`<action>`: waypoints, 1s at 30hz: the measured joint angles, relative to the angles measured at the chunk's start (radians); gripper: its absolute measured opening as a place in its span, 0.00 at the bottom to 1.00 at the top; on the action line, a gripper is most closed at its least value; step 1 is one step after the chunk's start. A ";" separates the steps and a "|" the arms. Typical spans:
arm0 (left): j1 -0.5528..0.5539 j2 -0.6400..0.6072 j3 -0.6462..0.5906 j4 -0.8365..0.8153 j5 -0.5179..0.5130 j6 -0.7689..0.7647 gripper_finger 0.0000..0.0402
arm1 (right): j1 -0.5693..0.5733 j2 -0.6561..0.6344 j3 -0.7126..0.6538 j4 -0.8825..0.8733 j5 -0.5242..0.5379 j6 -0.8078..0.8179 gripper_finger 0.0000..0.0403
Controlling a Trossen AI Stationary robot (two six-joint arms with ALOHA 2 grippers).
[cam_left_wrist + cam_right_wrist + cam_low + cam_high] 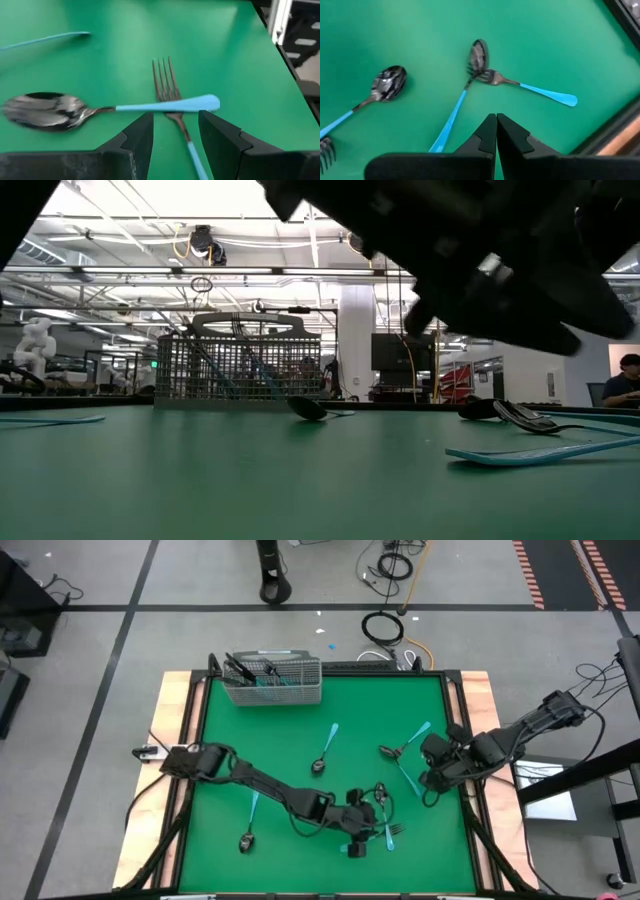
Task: Sort silverware
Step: Put the fork into the silverware rack
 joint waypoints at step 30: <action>-0.050 0.165 0.129 -0.111 -0.115 -0.166 0.40 | 0.058 0.001 0.000 0.005 -0.014 -0.028 0.00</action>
